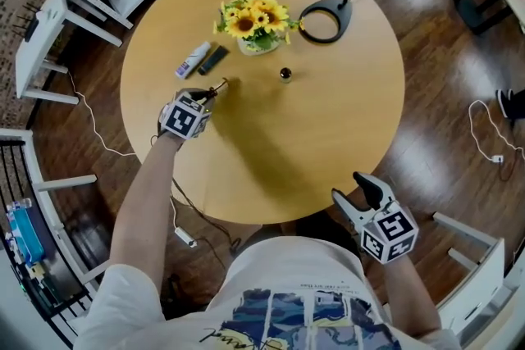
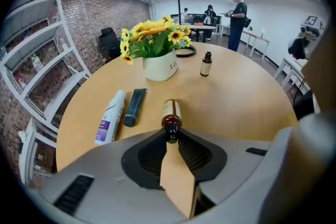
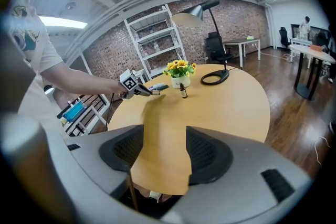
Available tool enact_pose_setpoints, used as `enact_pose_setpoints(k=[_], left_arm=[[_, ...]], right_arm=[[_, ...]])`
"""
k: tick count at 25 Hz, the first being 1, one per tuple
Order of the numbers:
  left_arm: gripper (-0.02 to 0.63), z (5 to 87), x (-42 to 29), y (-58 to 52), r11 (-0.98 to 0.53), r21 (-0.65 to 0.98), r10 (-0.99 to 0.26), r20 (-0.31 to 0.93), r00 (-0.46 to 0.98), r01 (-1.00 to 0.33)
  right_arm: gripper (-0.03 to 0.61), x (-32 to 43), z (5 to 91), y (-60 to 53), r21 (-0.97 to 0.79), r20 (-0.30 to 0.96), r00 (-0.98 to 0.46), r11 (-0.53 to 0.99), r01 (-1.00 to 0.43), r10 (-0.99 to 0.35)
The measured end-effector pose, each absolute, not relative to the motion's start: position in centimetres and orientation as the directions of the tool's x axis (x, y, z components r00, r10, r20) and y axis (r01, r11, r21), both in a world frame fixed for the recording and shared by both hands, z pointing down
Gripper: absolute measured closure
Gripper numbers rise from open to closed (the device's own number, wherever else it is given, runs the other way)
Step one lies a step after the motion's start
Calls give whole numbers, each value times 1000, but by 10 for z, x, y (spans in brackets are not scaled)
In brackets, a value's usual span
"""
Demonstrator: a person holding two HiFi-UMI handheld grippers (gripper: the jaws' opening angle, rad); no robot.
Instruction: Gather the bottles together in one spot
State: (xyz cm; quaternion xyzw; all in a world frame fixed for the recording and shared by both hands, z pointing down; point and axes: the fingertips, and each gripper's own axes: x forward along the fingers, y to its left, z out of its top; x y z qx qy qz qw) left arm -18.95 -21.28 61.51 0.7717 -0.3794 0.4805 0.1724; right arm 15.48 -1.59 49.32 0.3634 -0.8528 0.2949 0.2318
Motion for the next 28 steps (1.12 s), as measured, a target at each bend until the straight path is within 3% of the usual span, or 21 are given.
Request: enact_pose_setpoints(k=[5, 11, 15, 24, 28], left_arm=[[537, 582, -167, -215, -755, -151, -385, 890, 244, -638], [537, 562, -126, -224, -888, -233, -321, 932, 171, -397], [537, 568, -107, -224, -947, -253, -267, 962, 49, -199], [537, 589, -70, -250, -943, -199, -263, 936, -233, 267], [537, 604, -58, -255, -919, -129, -253, 918, -305, 373]], right_arm=[[304, 144, 492, -10, -340, 591, -637, 563, -753, -496], [304, 145, 486, -6, -338, 565, -626, 542, -770, -537], [304, 158, 481, -4, -334, 553, -615, 527, -781, -562], [304, 185, 481, -10, -344, 519, -579, 467, -815, -628], [304, 199, 482, -11, -350, 512, -565, 444, -825, -646]])
